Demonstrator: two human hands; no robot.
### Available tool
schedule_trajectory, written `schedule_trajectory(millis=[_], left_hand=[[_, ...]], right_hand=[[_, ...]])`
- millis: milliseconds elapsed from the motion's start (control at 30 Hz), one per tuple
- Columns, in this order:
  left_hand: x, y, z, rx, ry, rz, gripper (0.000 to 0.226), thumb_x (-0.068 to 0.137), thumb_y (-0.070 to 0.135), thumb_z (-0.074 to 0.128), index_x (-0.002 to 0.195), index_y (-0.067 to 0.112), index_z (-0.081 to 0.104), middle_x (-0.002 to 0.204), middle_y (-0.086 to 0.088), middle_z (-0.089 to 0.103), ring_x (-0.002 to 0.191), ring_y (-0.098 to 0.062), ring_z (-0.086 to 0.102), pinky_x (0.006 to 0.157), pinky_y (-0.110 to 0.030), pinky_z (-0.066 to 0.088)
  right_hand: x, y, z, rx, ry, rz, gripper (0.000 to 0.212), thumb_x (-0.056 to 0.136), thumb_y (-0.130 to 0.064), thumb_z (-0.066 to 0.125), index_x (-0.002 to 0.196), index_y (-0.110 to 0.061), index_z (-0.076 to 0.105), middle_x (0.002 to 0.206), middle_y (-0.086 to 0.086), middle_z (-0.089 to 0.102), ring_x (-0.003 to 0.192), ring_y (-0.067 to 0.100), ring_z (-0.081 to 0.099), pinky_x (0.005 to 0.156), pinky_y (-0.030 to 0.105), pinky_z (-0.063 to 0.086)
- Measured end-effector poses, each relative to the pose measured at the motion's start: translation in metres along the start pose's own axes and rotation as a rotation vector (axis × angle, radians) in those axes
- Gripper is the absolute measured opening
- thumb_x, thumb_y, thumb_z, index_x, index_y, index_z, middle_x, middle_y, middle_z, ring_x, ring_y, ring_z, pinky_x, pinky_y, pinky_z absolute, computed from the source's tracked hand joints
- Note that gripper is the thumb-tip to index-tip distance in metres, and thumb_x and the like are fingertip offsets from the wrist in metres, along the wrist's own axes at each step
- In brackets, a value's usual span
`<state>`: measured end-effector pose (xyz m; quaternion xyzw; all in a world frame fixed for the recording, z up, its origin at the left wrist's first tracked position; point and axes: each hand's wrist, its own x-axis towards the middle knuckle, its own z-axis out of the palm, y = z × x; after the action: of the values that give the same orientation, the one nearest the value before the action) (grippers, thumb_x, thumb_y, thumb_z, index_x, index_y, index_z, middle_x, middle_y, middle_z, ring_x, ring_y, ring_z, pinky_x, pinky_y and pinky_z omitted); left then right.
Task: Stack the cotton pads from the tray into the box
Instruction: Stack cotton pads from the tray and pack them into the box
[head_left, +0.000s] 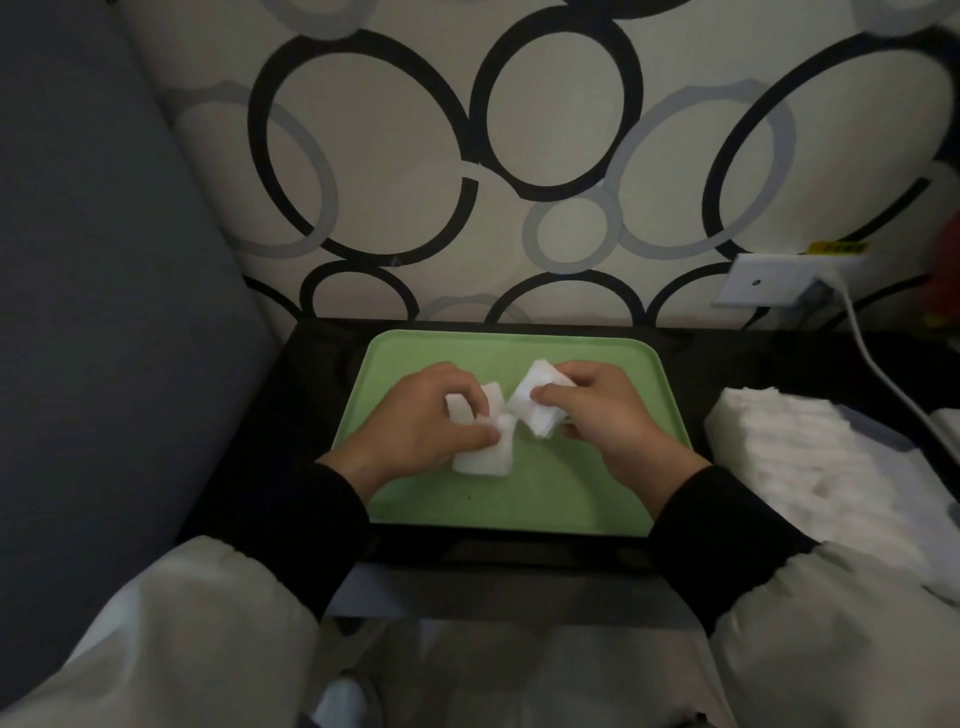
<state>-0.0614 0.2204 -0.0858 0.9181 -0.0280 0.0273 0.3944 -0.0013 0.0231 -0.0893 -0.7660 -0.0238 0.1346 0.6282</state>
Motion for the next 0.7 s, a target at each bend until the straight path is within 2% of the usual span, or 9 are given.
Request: schedule_trajectory(millis=[67, 167, 333, 433, 567, 700], left_hand=[[0.000, 0.001, 0.000, -0.151, 0.032, -0.043, 0.020, 0.076, 0.025, 0.085, 0.075, 0.024, 0.065, 0.077, 0.008, 0.068, 0.054, -0.002, 0.047, 0.056, -0.021, 0.041], [0.001, 0.004, 0.000, -0.330, 0.066, -0.100, 0.020, 0.081, 0.016, 0.081, 0.079, 0.017, 0.061, 0.063, 0.015, 0.065, 0.056, -0.003, 0.055, 0.054, -0.015, 0.044], [0.000, 0.010, 0.001, -0.540, 0.083, -0.139, 0.022, 0.081, 0.010, 0.079, 0.094, 0.019, 0.065, 0.077, -0.001, 0.071, 0.059, -0.006, 0.058, 0.049, -0.017, 0.042], [-0.001, 0.014, -0.001, -0.553, 0.044, -0.139, 0.022, 0.082, 0.006, 0.077, 0.098, 0.018, 0.068, 0.084, 0.001, 0.075, 0.065, -0.010, 0.064, 0.050, -0.021, 0.048], [-0.002, 0.012, -0.001, -0.504, -0.005, -0.081, 0.012, 0.082, 0.006, 0.078, 0.088, 0.014, 0.071, 0.078, 0.006, 0.073, 0.068, -0.007, 0.063, 0.051, -0.020, 0.047], [0.000, 0.007, 0.003, -0.337, 0.008, -0.009, 0.015, 0.076, 0.016, 0.085, 0.082, 0.022, 0.074, 0.077, 0.011, 0.070, 0.073, -0.008, 0.061, 0.068, -0.024, 0.050]], right_hand=[[0.000, 0.000, -0.001, 0.001, -0.005, -0.015, 0.013, 0.083, -0.008, 0.072, 0.095, -0.013, 0.074, 0.097, 0.012, 0.073, 0.086, 0.024, 0.067, 0.074, 0.040, 0.056], [-0.001, -0.003, -0.002, 0.024, -0.056, -0.021, 0.011, 0.085, -0.007, 0.071, 0.095, -0.011, 0.073, 0.100, 0.016, 0.072, 0.092, 0.032, 0.069, 0.081, 0.050, 0.057], [-0.003, -0.003, 0.000, 0.078, -0.152, -0.026, 0.014, 0.083, -0.002, 0.074, 0.095, -0.009, 0.072, 0.094, 0.013, 0.074, 0.079, 0.022, 0.072, 0.071, 0.038, 0.062], [-0.002, -0.002, 0.001, 0.046, -0.157, -0.042, 0.015, 0.081, 0.000, 0.075, 0.092, -0.010, 0.072, 0.089, 0.011, 0.076, 0.076, 0.021, 0.072, 0.069, 0.036, 0.062], [-0.001, -0.003, 0.001, -0.044, -0.185, -0.080, 0.011, 0.083, -0.002, 0.074, 0.093, -0.003, 0.069, 0.089, 0.016, 0.075, 0.076, 0.026, 0.071, 0.064, 0.035, 0.059], [-0.003, -0.002, 0.001, -0.091, -0.272, -0.100, 0.013, 0.082, -0.006, 0.076, 0.094, -0.002, 0.071, 0.090, 0.016, 0.075, 0.079, 0.030, 0.071, 0.070, 0.042, 0.059]])
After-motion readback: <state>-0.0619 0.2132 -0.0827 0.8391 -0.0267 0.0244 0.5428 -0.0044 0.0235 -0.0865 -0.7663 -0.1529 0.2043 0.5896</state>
